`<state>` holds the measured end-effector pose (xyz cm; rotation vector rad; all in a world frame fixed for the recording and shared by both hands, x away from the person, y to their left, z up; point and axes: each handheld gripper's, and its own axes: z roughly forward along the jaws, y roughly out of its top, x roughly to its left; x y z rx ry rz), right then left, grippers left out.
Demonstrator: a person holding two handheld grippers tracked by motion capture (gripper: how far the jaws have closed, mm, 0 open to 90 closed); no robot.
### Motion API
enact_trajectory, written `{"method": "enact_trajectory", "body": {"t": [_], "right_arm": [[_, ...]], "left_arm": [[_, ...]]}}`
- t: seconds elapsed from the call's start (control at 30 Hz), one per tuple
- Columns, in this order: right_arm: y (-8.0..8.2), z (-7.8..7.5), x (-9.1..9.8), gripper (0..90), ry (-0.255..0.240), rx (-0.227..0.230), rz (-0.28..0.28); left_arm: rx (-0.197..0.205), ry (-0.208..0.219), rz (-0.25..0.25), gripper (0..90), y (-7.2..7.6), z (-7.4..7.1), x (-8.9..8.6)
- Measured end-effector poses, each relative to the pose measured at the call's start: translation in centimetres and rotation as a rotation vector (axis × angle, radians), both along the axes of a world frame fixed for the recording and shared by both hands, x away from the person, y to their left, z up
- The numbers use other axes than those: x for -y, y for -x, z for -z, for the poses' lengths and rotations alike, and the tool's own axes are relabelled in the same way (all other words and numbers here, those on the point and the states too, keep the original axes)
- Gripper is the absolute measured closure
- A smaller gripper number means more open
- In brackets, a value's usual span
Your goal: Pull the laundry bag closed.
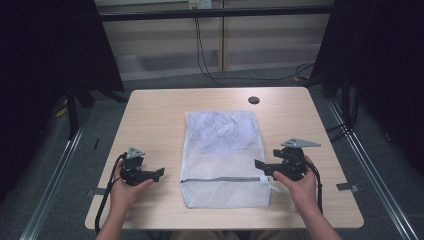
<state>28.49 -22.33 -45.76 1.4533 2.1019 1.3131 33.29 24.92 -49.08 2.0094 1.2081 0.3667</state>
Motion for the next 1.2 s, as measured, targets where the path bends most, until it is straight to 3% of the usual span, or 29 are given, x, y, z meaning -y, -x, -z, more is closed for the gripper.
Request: {"method": "enact_trajectory", "body": {"t": [0.1,0.27,0.37,0.47,0.53,0.63,0.7,0.8,1.2], "right_arm": [[-0.2,-0.2,-0.8,9.6,0.005,0.013,-0.018],[-0.4,-0.3,-1.1,9.6,0.01,0.012,-0.022],[-0.5,-0.4,-1.1,9.7,0.003,0.002,-0.016],[-0.5,-0.4,-1.2,10.1,0.015,0.001,-0.012],[-0.7,-0.4,-1.2,10.3,0.017,-0.002,-0.019],[-0.7,-0.6,-1.3,10.3,0.032,0.001,-0.02],[-0.9,-0.6,-1.8,10.3,0.048,-0.003,-0.027],[-1.0,-0.6,-2.6,10.3,0.056,0.0,-0.045],[-1.3,-0.4,-5.1,10.8,0.053,-0.025,-0.098]], "left_arm": [[-0.001,0.028,0.011,2.9,0.4,-0.8,0.1],[0.0,0.032,0.017,2.9,0.6,-1.0,0.1],[-0.015,0.068,0.007,3.0,0.6,-1.1,0.1],[-0.012,0.064,0.022,3.3,0.6,-1.3,0.2],[-0.014,0.084,0.025,3.4,0.7,-1.4,0.4],[-0.004,0.078,0.023,3.5,0.7,-1.6,0.5],[0.003,0.046,0.033,3.8,0.8,-1.8,0.4],[-0.003,0.075,0.046,3.8,0.8,-2.0,0.6],[-0.02,0.08,0.079,4.0,1.2,-2.1,1.3]]}}
